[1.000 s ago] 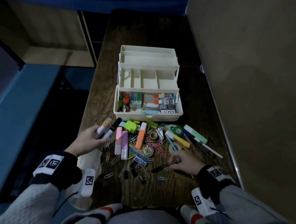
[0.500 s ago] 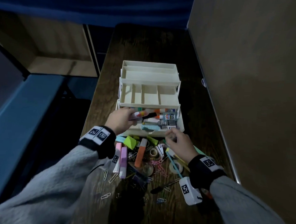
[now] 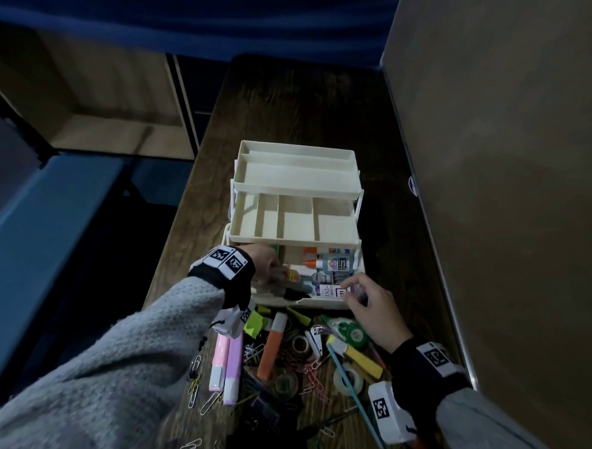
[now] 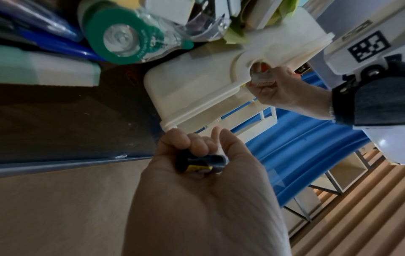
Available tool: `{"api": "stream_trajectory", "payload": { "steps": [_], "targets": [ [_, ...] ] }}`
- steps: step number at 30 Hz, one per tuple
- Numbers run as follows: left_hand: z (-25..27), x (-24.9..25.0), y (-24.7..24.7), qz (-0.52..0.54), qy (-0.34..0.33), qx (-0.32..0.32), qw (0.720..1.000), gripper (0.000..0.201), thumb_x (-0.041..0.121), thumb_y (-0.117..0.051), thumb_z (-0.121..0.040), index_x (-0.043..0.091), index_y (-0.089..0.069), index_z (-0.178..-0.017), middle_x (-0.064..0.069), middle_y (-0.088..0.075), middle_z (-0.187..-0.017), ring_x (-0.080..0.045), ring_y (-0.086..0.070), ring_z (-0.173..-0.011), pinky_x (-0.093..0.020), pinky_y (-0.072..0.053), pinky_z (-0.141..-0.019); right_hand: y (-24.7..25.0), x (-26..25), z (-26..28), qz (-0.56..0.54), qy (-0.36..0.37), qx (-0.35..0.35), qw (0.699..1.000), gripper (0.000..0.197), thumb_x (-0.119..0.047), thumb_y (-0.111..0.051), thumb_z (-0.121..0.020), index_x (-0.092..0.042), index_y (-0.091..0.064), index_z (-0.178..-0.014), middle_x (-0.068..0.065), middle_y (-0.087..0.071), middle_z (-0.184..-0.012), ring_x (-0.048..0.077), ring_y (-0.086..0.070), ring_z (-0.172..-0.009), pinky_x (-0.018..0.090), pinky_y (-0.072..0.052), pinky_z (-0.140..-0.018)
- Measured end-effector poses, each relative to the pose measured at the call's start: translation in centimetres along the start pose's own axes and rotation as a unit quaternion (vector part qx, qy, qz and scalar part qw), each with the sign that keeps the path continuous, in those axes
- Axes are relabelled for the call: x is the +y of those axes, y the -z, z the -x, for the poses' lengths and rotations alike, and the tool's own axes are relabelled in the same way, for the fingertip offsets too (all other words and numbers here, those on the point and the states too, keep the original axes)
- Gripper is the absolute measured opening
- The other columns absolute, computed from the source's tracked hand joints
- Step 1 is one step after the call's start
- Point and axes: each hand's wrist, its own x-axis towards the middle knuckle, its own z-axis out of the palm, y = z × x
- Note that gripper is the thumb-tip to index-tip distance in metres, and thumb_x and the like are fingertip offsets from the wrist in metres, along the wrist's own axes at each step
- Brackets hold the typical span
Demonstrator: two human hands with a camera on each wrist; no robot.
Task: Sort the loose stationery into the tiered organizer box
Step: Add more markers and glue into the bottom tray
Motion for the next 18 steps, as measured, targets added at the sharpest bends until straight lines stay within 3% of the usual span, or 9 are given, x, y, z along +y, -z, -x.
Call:
{"api": "stream_trajectory", "payload": {
  "steps": [4, 7, 10, 11, 14, 18],
  "targets": [
    [-0.7, 0.2, -0.1, -0.027, -0.011, -0.033, 0.999, 0.042, 0.034, -0.069, -0.081, 0.024, -0.061, -0.120, -0.001, -0.065, -0.110, -0.022, -0.059, -0.095, -0.031, -0.048, -0.076, 0.2, 0.1, -0.7, 0.003, -0.001, 0.013, 1.000, 0.006, -0.019, -0.056, -0.093, -0.023, -0.058, -0.096, -0.004, -0.049, -0.069, 0.010, -0.049, -0.065, 0.024, -0.038, -0.060],
    [-1.1, 0.3, -0.2, -0.005, -0.026, -0.026, 0.999, 0.040, 0.046, -0.056, -0.088, 0.020, -0.059, -0.119, -0.005, -0.063, -0.118, -0.021, -0.053, -0.092, -0.033, -0.044, -0.081, 0.1, 0.1, -0.9, 0.009, 0.003, 0.019, 1.000, 0.008, -0.017, -0.056, -0.092, -0.023, -0.058, -0.097, -0.004, -0.049, -0.071, 0.010, -0.050, -0.068, 0.020, -0.038, -0.060],
    [-0.8, 0.3, -0.2, 0.030, -0.051, -0.041, 0.997, 0.047, 0.047, -0.041, -0.095, 0.022, -0.050, -0.134, -0.008, -0.051, -0.139, -0.026, -0.050, -0.120, -0.036, -0.039, -0.099, -0.1, 0.1, -0.9, 0.010, 0.001, 0.011, 1.000, 0.007, -0.018, -0.056, -0.093, -0.023, -0.057, -0.098, -0.001, -0.051, -0.073, 0.014, -0.052, -0.071, 0.023, -0.040, -0.063],
    [-0.6, 0.3, -0.2, 0.034, -0.064, -0.042, 0.996, 0.048, 0.048, -0.038, -0.097, 0.022, -0.050, -0.135, -0.007, -0.052, -0.139, -0.025, -0.049, -0.122, -0.034, -0.039, -0.097, -0.1, 0.1, -0.9, 0.011, -0.001, 0.008, 1.000, 0.007, -0.018, -0.056, -0.093, -0.023, -0.057, -0.098, 0.001, -0.053, -0.075, 0.016, -0.054, -0.074, 0.025, -0.041, -0.065],
    [-0.4, 0.2, -0.5, 0.038, -0.091, -0.011, 0.995, 0.038, 0.044, -0.047, -0.096, 0.024, -0.058, -0.126, -0.006, -0.063, -0.124, -0.019, -0.057, -0.102, -0.027, -0.042, -0.081, -0.3, 0.1, -0.9, 0.009, -0.005, 0.004, 1.000, 0.007, -0.020, -0.055, -0.092, -0.025, -0.057, -0.097, 0.002, -0.054, -0.077, 0.018, -0.055, -0.076, 0.027, -0.042, -0.066],
    [-0.4, 0.2, -1.4, 0.021, -0.080, 0.097, 0.992, 0.027, 0.029, -0.063, -0.088, 0.020, -0.064, -0.113, -0.006, -0.064, -0.114, -0.025, -0.059, -0.103, -0.031, -0.046, -0.083, -0.5, -0.1, -0.9, 0.010, 0.005, 0.001, 1.000, 0.009, -0.019, -0.056, -0.092, -0.027, -0.057, -0.096, -0.003, -0.049, -0.072, 0.016, -0.052, -0.071, 0.025, -0.039, -0.063]
  ]
}}
